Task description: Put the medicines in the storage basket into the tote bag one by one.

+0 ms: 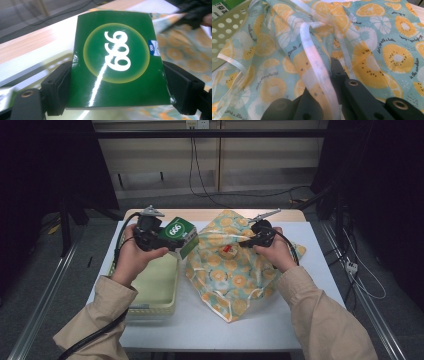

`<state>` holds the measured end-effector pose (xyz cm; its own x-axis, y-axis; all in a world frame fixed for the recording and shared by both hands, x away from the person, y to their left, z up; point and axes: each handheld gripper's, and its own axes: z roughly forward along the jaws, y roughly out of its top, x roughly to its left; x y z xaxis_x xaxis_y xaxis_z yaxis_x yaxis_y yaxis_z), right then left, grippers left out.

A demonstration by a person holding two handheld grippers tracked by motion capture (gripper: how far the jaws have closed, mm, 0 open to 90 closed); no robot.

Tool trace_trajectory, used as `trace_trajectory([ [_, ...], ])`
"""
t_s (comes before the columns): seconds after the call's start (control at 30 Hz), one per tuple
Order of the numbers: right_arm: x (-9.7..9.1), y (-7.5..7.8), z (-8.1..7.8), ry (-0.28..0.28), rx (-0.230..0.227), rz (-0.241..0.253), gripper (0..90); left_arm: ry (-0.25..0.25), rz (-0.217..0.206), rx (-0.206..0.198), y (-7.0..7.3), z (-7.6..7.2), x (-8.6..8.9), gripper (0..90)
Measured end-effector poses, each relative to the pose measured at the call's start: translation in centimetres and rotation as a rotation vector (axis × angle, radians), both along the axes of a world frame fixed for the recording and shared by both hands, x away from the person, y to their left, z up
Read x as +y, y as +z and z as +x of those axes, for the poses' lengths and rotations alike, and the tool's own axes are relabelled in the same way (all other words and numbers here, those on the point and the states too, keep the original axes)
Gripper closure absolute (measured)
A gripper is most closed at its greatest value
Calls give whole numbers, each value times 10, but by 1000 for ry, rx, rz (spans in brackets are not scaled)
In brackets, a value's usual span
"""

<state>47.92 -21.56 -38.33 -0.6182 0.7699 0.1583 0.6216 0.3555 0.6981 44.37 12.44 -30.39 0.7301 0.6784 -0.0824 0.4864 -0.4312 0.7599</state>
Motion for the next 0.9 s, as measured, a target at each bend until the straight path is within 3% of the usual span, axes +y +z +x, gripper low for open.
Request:
trace_trajectory([
  [0.23, -1, 1, 0, -2, 0, -1, 887, -84, 27, 17, -15, -5, -41, 170],
  [0.47, -4, 4, 0, -3, -4, 13, 887, -138, 40, 31, -29, -6, -70, 170],
  [0.57, -6, 5, 0, -6, -3, 15, 887, -142, 39, 38, -34, -5, -79, 170],
  [0.63, -7, 5, 0, -5, -5, 15, 887, -149, 66, 32, -36, -4, -84, 169],
  [0.67, -7, 5, 0, -5, -7, 17, 887, -150, 49, 44, -39, -4, -87, 169],
  [0.9, -8, 6, 0, -6, -8, 21, 887, -166, 50, 67, -54, -1, -102, 169],
])
